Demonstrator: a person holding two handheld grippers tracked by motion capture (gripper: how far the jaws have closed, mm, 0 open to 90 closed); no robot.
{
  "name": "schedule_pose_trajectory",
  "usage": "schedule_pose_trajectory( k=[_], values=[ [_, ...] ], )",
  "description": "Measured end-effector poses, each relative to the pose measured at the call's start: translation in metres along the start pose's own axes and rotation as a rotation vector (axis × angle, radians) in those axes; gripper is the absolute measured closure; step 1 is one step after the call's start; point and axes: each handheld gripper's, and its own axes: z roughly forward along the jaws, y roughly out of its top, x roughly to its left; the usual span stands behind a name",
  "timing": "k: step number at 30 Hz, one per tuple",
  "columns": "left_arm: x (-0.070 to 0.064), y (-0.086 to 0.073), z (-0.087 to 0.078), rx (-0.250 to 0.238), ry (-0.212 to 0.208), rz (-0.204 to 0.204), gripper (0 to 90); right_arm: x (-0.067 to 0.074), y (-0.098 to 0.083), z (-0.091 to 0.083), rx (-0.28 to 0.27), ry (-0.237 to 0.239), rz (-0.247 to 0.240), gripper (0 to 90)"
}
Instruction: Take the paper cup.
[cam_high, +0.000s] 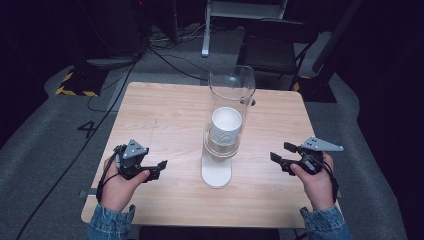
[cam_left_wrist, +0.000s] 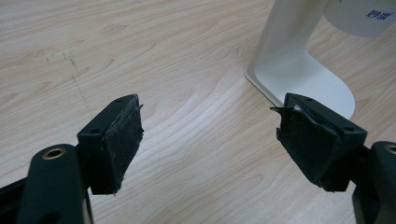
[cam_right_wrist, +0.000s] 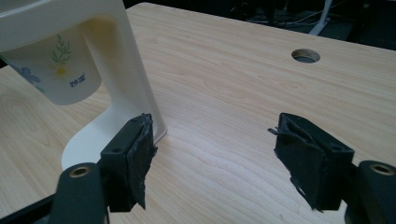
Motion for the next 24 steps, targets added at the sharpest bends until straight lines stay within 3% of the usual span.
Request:
schedule_pose_trajectory(
  k=[7, 11, 17, 20, 24],
  values=[
    [-0.002, 0.002, -0.001, 0.004, 0.008, 0.004, 22.2, 0.008, 0.004, -0.002, -0.006, 0.023, -0.018, 25.5],
    [-0.005, 0.004, 0.001, 0.005, -0.007, 0.015, 22.2, 0.014, 0.005, -0.001, -0.014, 0.042, -0.022, 24.4],
    [-0.005, 0.006, 0.004, 0.010, -0.017, 0.025, 22.3, 0.033, 0.010, 0.004, 0.006, 0.091, -0.064, 23.9],
    [-0.006, 0.005, 0.005, 0.009, -0.024, 0.027, 22.3, 0.048, 0.016, 0.008, 0.005, 0.152, -0.087, 22.7],
    [-0.007, 0.006, 0.004, 0.005, -0.024, 0.034, 22.3, 0.055, 0.017, 0.017, 0.015, 0.172, -0.098, 21.7]
  ],
)
